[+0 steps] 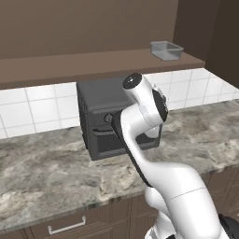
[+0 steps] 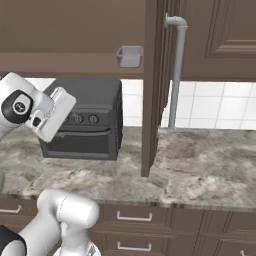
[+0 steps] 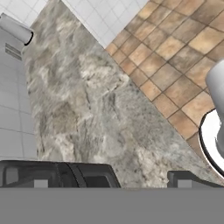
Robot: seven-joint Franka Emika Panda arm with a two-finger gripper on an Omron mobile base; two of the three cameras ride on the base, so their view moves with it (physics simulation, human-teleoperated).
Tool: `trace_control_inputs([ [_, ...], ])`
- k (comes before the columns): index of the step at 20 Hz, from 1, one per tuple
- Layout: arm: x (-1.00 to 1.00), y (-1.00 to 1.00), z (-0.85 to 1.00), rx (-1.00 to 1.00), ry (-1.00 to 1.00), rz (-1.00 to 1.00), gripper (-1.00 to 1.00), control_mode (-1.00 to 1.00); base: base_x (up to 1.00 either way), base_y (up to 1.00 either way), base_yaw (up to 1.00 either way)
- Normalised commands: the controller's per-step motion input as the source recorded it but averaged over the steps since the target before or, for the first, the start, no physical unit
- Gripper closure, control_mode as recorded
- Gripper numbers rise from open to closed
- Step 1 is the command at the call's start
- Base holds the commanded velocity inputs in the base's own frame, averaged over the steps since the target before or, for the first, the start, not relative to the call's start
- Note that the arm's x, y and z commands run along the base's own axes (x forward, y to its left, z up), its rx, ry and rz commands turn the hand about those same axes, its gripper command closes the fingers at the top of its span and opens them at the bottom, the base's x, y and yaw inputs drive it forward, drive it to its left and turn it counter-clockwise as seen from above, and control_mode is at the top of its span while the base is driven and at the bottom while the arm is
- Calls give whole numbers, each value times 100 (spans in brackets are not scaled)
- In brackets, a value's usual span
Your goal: Retrieve the tupperware and aluminum foil from the cabinet and place them on the dining counter near the plate with shrimp and steak to prepare for storing leftovers.
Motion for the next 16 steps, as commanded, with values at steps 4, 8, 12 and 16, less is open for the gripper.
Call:
trace_control_inputs([
  [4,37,0,31,0,-8,-21,-100,-100,0,0,0],
  [8,33,-26,83,1,0,-1,-100,-100,0,0,0],
  [12,17,-38,100,0,0,0,-100,-100,0,0,0],
  [16,6,-43,79,0,1,5,-100,-100,0,0,0],
])
